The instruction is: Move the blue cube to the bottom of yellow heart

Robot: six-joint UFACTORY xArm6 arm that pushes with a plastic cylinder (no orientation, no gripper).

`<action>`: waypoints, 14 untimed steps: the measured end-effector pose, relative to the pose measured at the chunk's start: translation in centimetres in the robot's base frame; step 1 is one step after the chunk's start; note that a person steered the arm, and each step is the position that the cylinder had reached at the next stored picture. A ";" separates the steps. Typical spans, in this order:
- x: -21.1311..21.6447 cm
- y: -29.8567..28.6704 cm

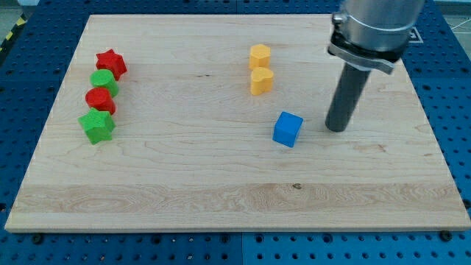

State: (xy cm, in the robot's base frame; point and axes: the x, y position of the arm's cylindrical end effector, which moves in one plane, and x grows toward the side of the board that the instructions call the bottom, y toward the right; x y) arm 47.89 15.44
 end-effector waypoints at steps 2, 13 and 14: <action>0.6 -5.5; -1.5 -14.8; -2.0 -16.3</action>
State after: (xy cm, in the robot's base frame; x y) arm 45.86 -0.90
